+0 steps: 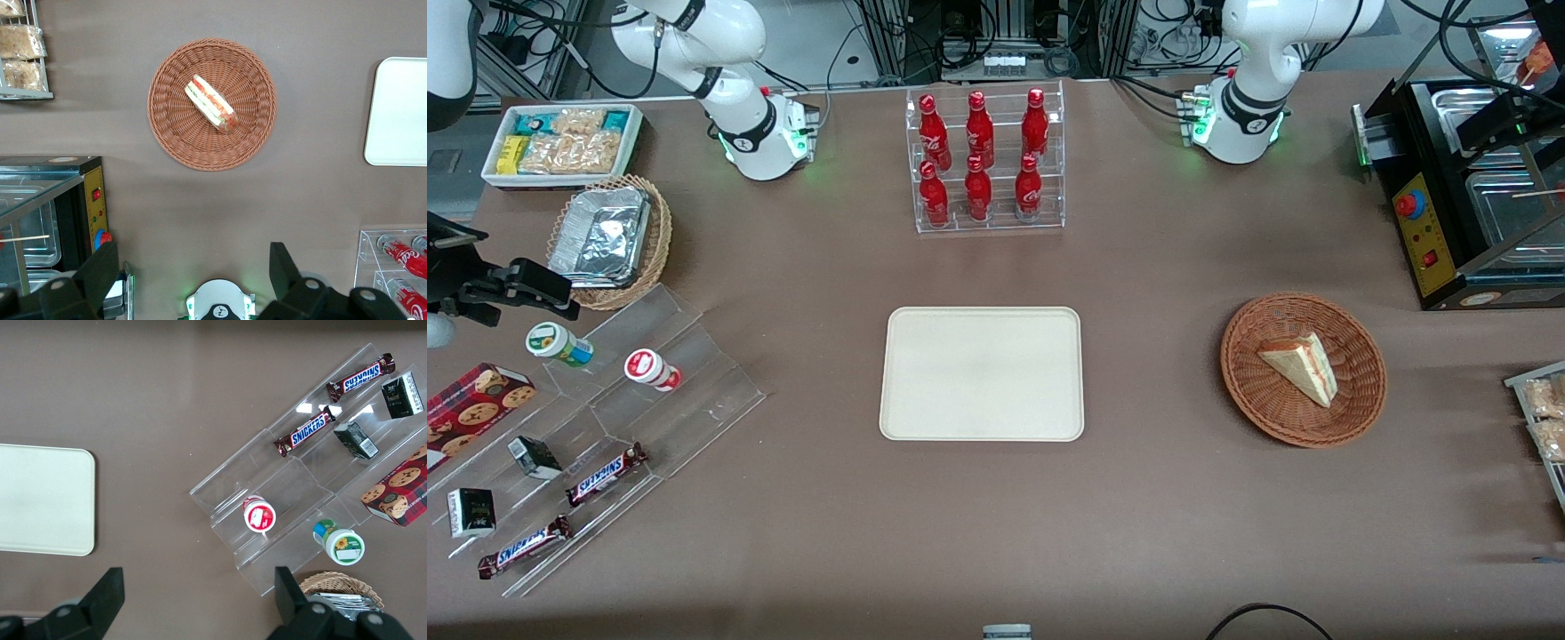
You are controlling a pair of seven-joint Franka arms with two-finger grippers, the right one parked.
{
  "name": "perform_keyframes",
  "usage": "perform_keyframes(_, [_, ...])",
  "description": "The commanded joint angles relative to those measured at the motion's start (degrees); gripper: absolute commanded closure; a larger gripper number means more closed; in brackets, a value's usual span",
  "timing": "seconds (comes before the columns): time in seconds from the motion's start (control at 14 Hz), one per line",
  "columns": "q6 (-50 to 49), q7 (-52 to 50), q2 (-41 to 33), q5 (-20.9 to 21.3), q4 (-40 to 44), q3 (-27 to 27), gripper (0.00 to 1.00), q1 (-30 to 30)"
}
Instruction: Place sandwich from basket to tray
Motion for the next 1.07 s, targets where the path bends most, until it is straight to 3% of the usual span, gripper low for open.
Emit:
perform_keyframes(0.0, [-2.1,-1.13,0.75,-0.07,2.03,-0.11,0.0,0.14])
perform_keyframes(0.5, [-2.11,-4.46,7.77,0.37,0.36,0.06,0.0,0.84])
perform_keyframes(0.79, [0.26,-12.01,13.22,-0.6,-0.26,0.15,0.0,2.51])
perform_keyframes(1.0, [9.89,-24.29,14.64,-0.68,-6.12,0.15,0.0,1.9])
